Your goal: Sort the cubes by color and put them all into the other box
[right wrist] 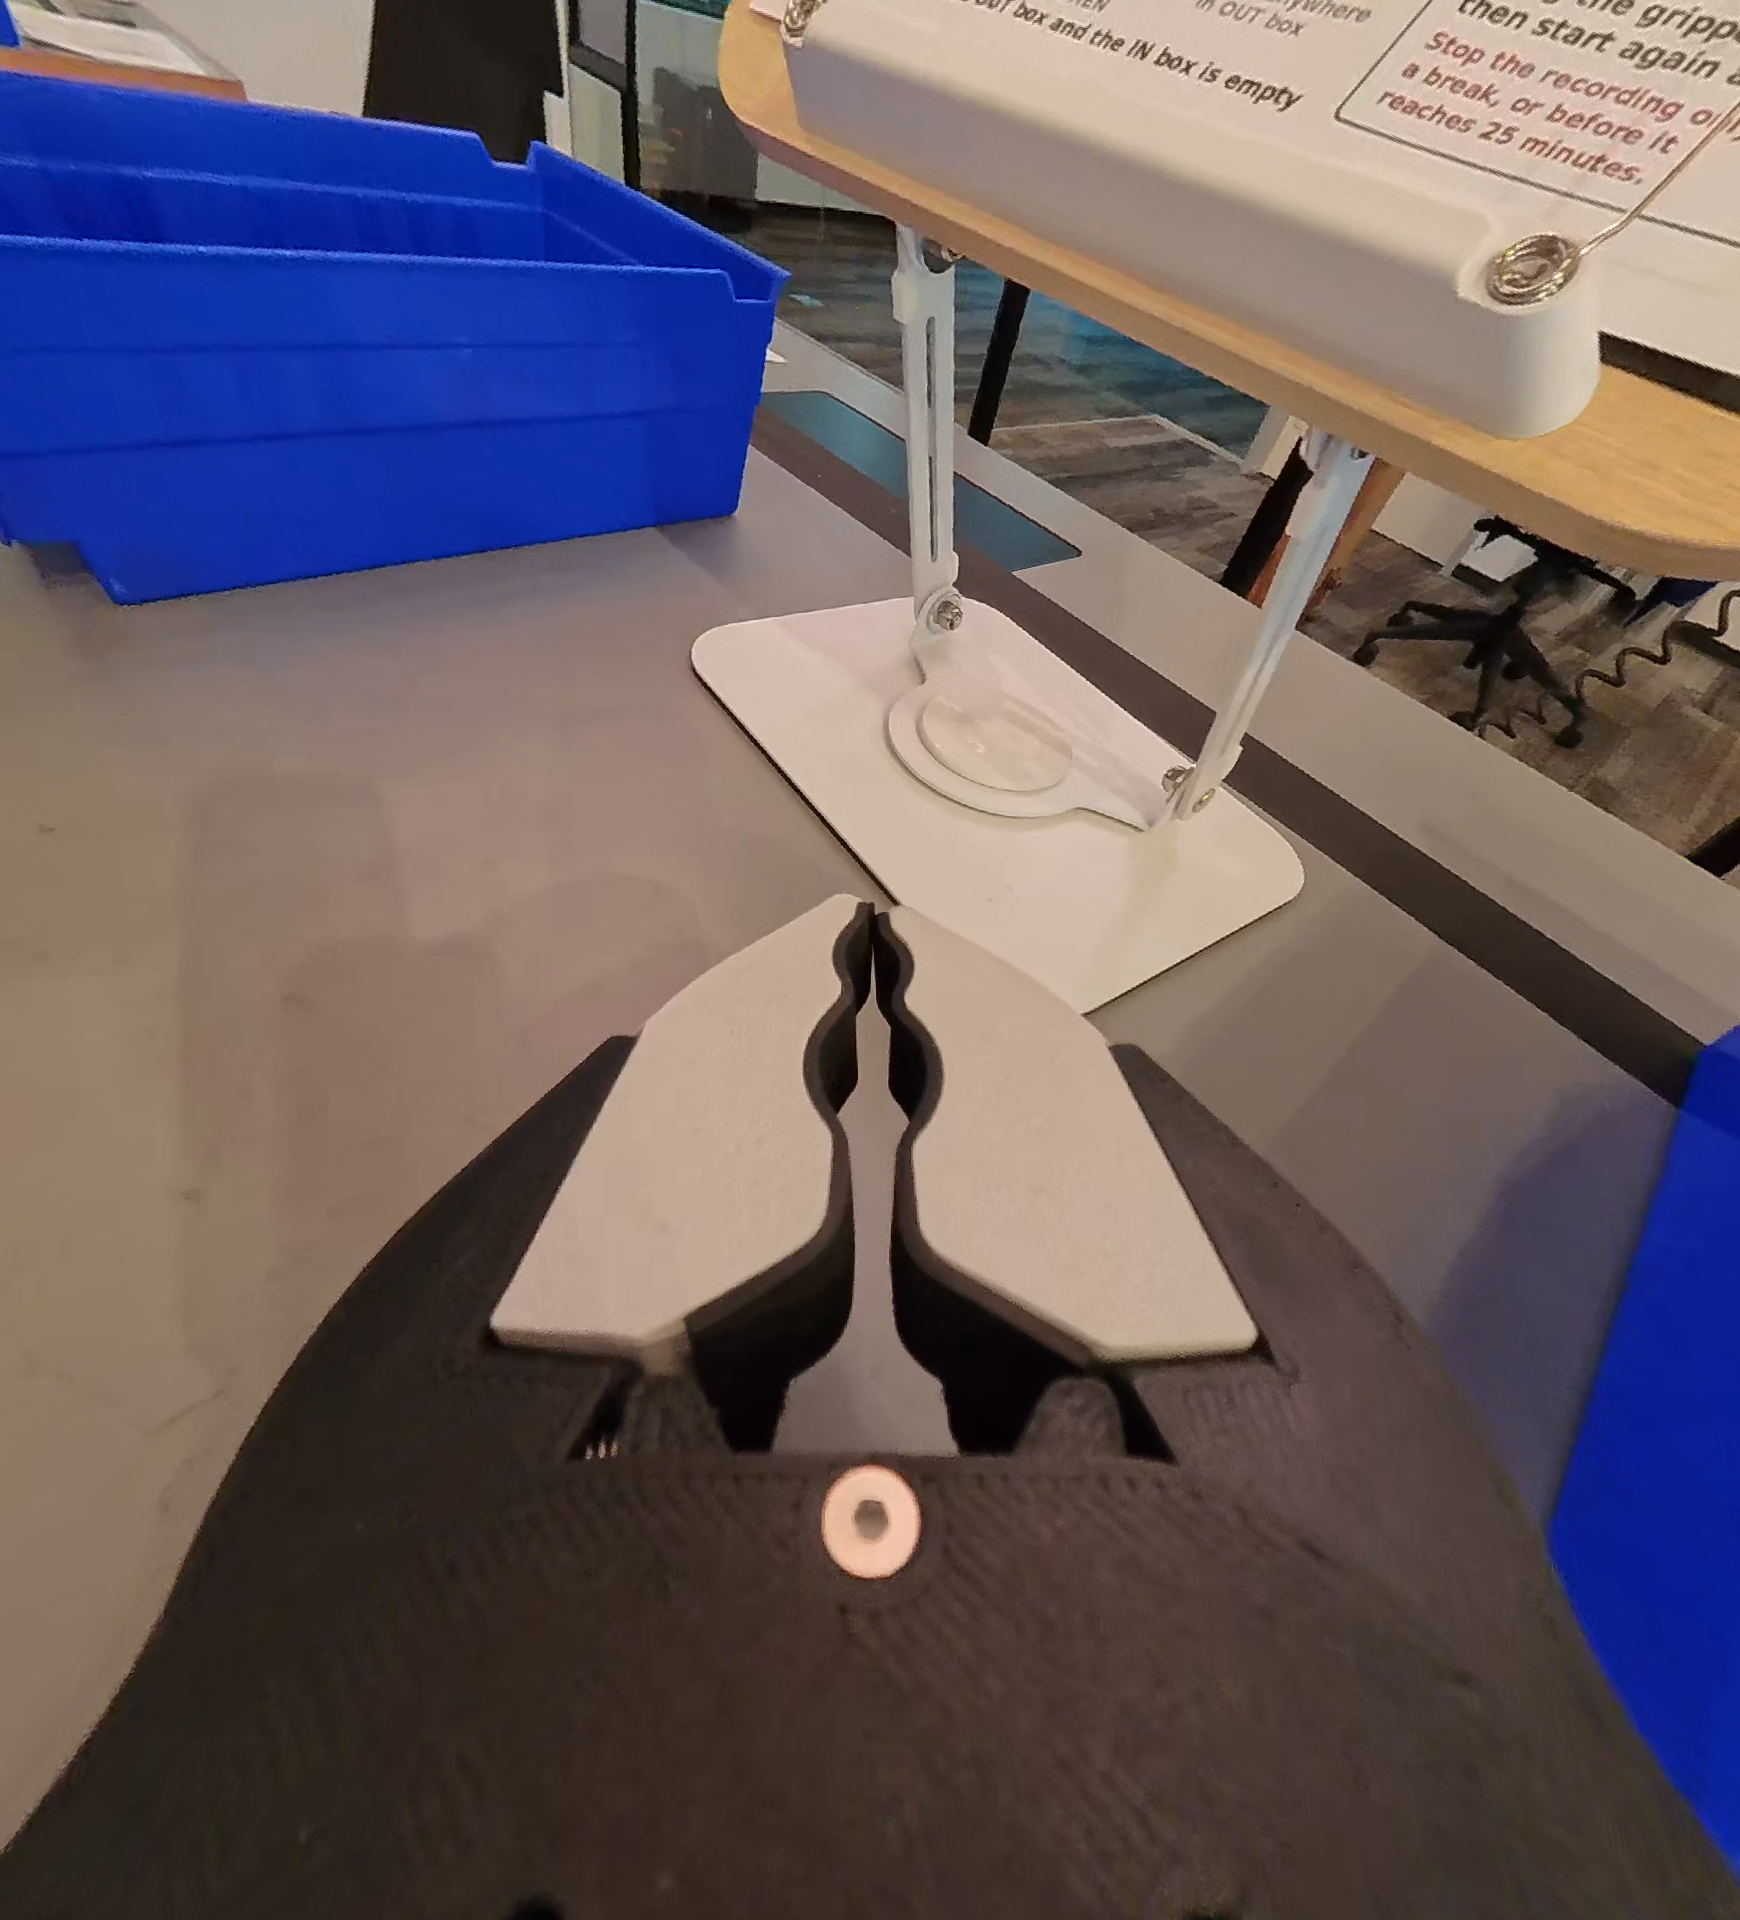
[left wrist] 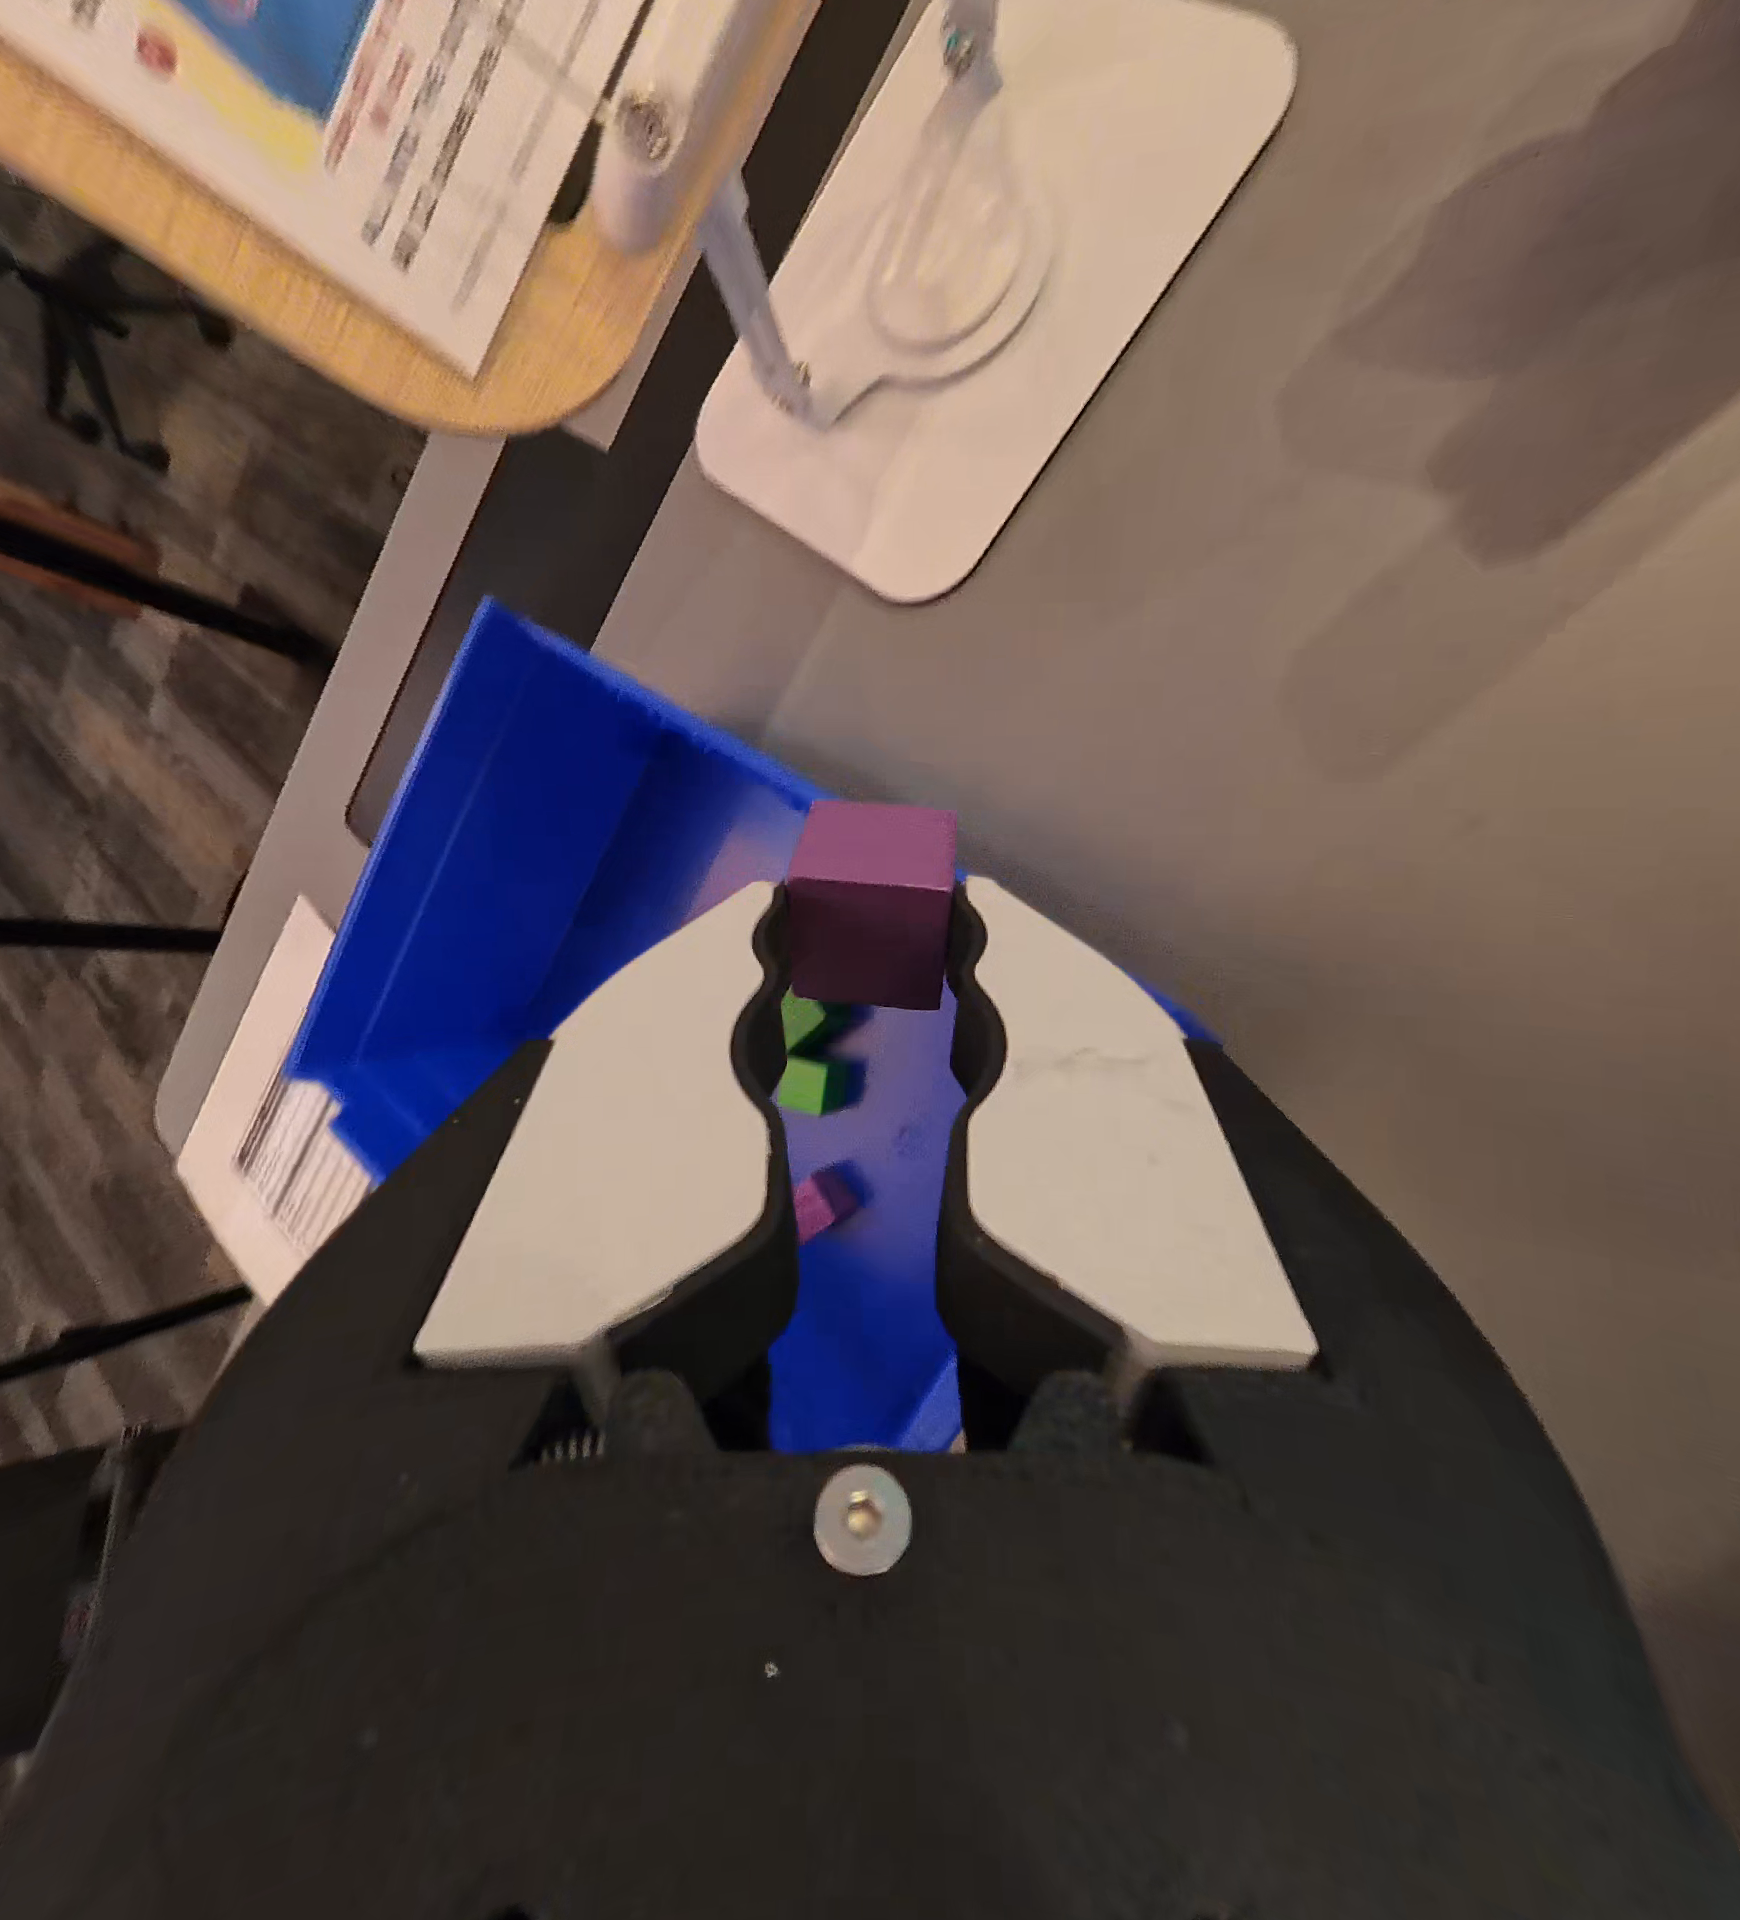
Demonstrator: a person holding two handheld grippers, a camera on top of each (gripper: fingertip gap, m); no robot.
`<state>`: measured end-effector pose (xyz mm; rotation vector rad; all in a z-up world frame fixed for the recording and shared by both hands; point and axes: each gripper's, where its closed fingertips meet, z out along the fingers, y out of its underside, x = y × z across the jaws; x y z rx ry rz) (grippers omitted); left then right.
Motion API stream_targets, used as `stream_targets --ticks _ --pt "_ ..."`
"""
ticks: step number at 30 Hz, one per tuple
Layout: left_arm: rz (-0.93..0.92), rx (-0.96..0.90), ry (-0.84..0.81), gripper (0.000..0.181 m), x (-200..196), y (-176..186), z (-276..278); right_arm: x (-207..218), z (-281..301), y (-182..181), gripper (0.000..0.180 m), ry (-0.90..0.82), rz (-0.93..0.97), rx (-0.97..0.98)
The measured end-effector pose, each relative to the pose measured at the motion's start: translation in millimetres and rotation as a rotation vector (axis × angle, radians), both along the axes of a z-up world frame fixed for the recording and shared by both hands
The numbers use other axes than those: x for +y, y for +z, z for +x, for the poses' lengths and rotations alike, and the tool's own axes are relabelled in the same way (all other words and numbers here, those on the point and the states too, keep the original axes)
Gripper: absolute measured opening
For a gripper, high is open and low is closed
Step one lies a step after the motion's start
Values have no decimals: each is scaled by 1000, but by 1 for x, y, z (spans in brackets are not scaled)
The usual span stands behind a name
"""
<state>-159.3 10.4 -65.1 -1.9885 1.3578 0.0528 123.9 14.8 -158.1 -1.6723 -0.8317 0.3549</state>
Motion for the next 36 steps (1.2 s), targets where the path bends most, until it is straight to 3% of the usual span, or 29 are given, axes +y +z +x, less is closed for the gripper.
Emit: stream_targets --ticks 17,22,31,36 --pt "-124 -16 -348 28 -25 -46 177 4 15 6 0 -30 4 14" --pt "-191 29 -397 28 -22 -68 201 6 19 6 0 -33 -5 3" --pt "-343 326 -448 28 -26 -138 211 10 25 -1 0 -41 -42 -8" --pt "-391 356 -480 28 -31 -150 214 11 26 -3 0 -43 -48 -7"
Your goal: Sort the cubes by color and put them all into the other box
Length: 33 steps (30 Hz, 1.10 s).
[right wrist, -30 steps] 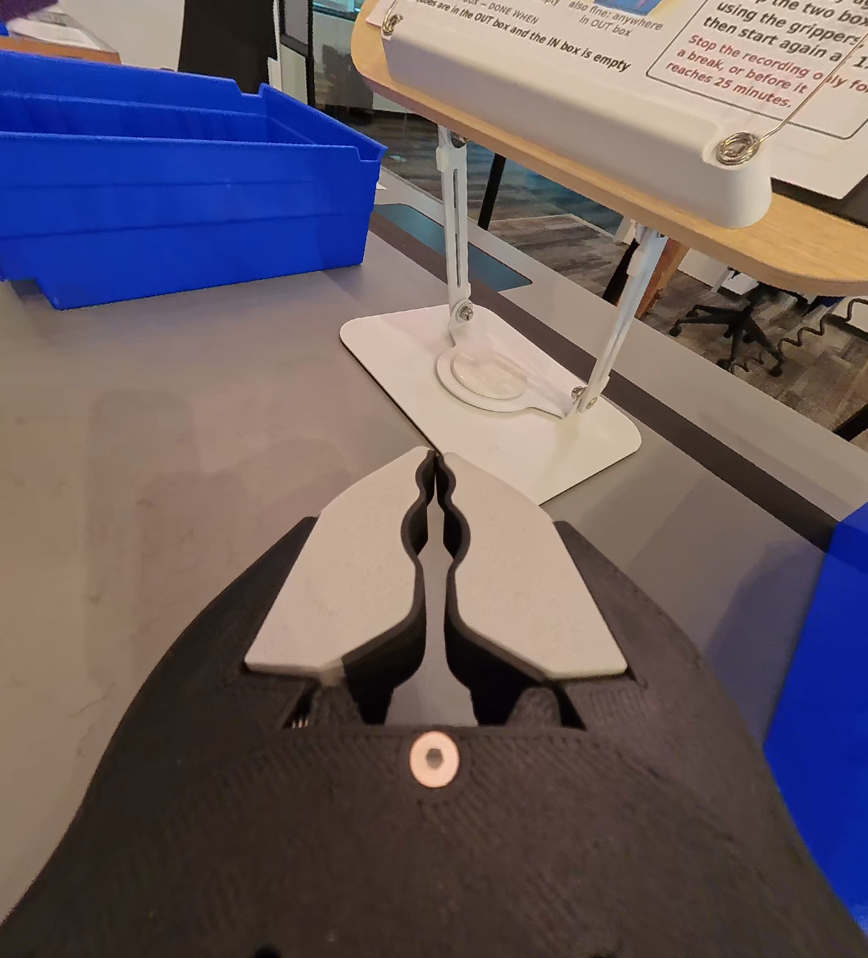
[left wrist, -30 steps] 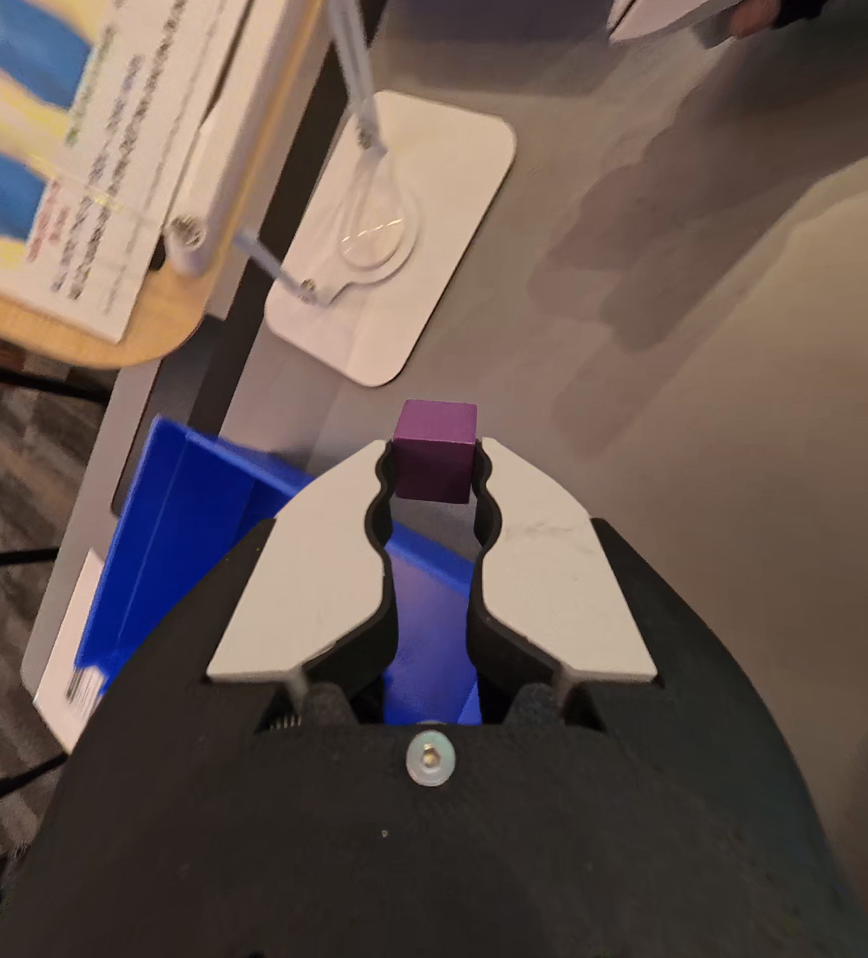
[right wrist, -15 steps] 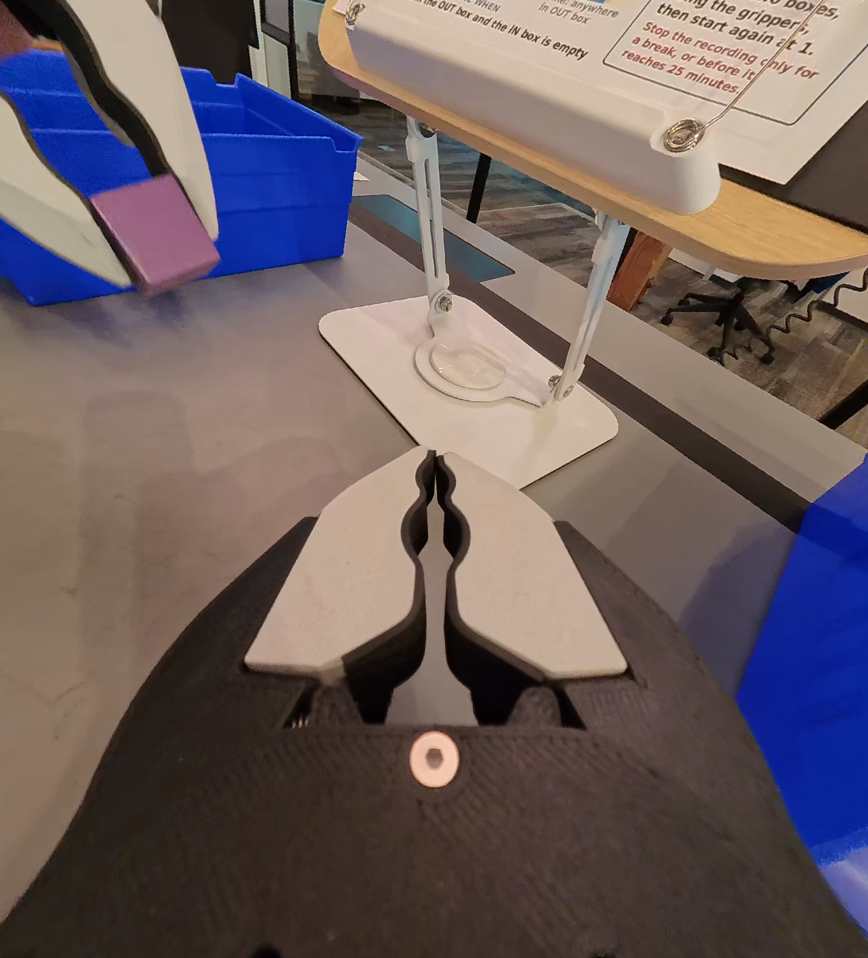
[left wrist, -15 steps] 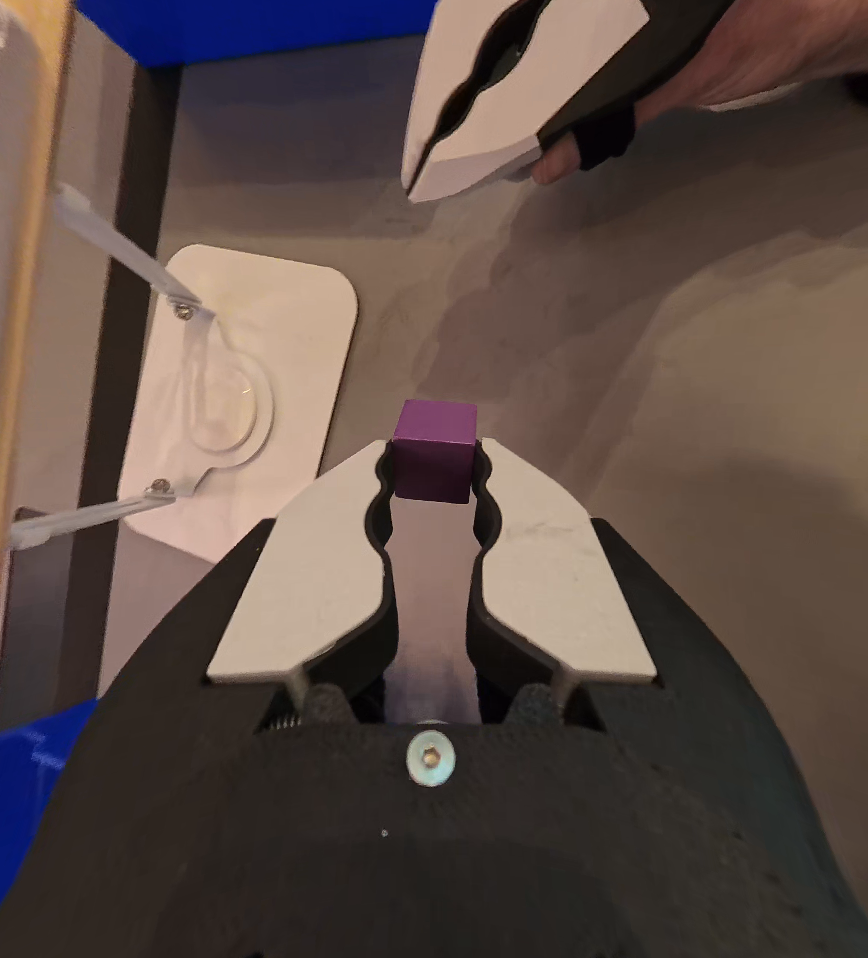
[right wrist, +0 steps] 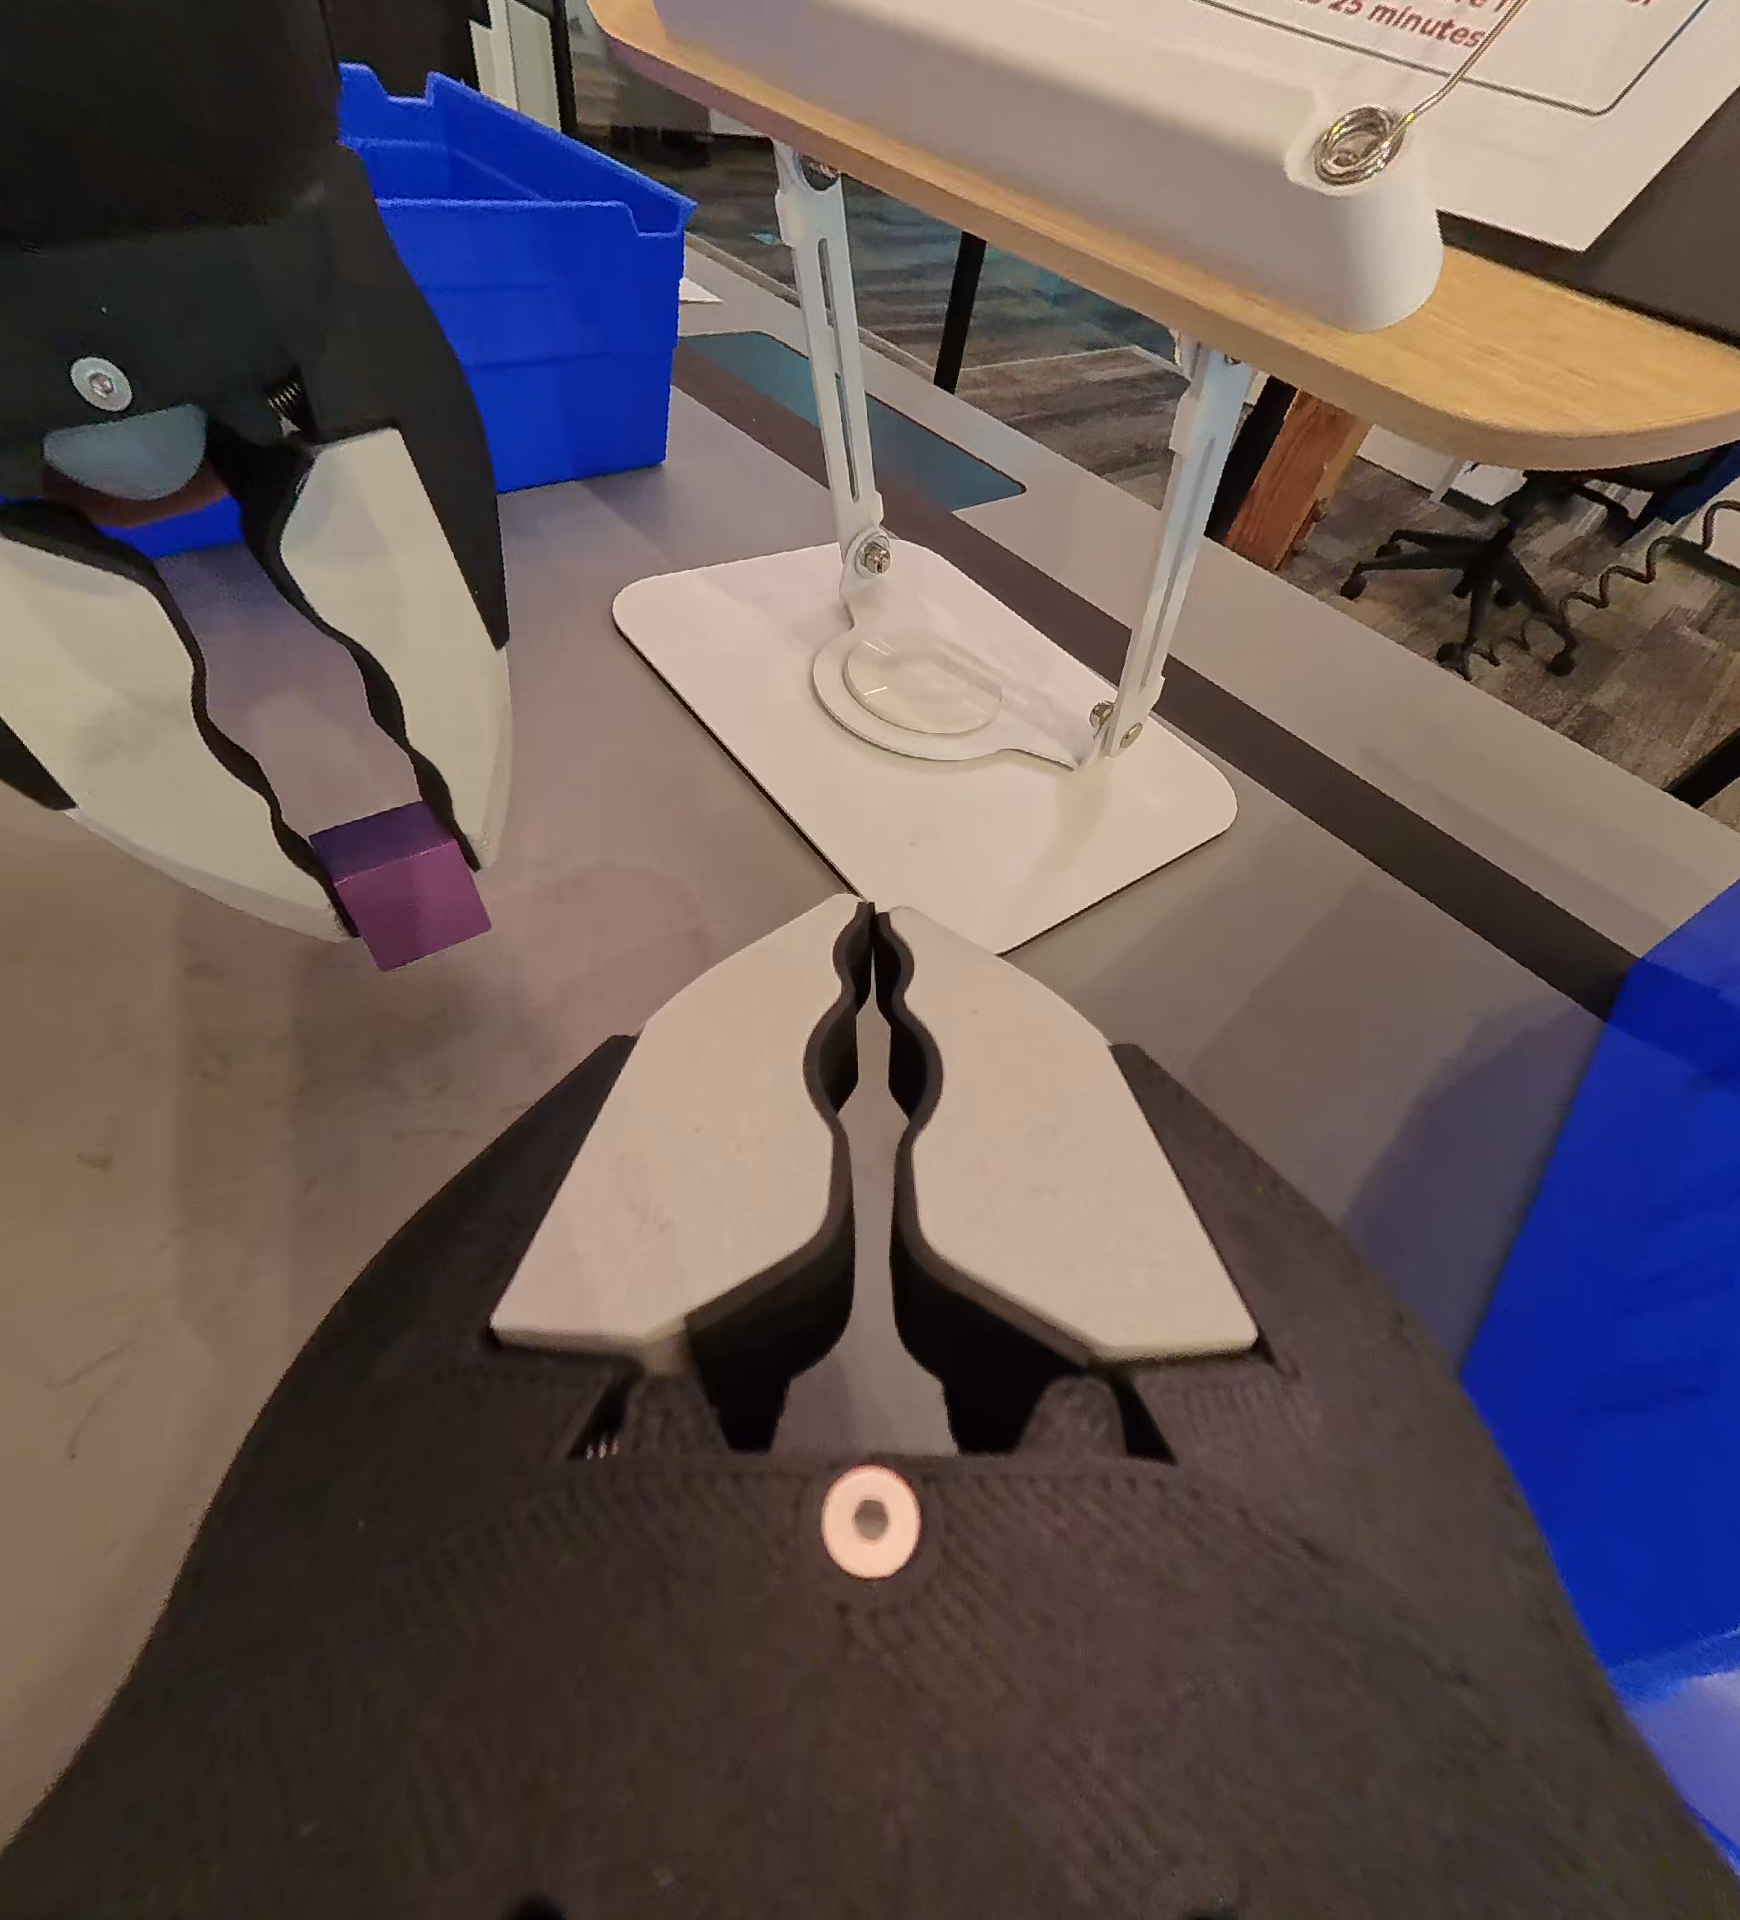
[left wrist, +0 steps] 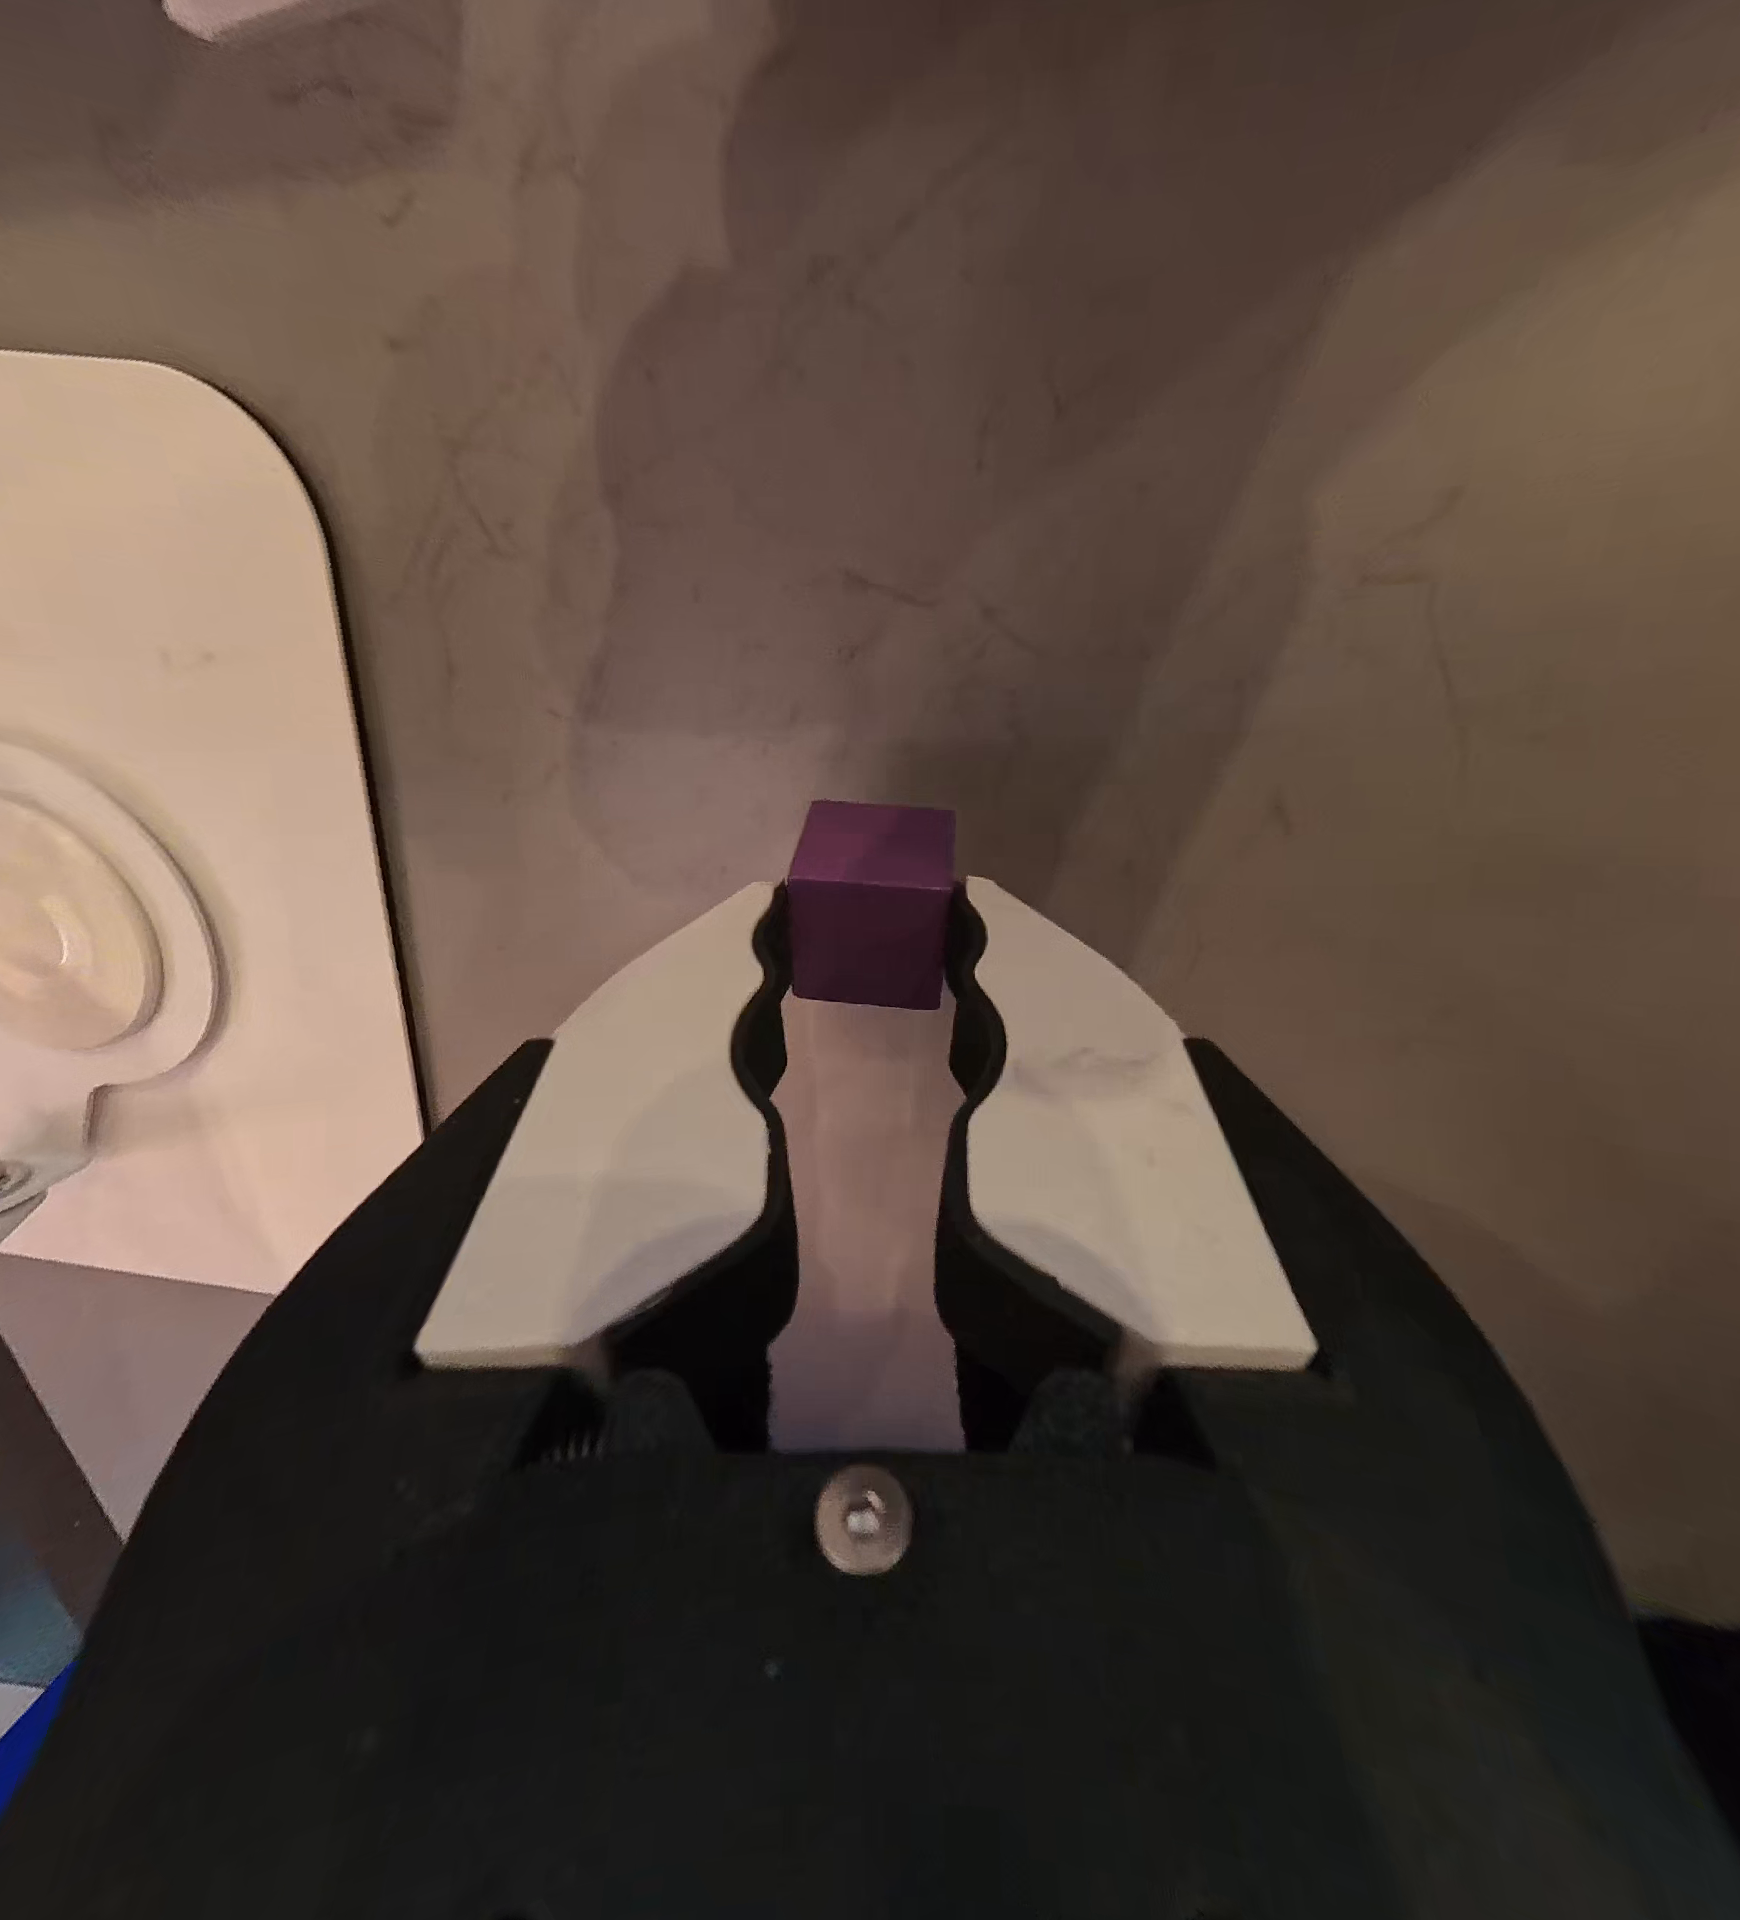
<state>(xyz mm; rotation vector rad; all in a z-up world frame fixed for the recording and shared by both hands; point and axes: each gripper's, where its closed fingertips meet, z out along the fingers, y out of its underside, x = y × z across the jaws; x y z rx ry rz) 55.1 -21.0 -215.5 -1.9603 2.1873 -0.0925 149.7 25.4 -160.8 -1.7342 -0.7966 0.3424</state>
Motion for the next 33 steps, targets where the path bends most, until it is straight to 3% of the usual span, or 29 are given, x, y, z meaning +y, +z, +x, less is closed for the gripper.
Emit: stream_targets --ticks 33 --pt "11 117 -22 28 7 -19 2 5 6 -8 0 -22 -42 23"
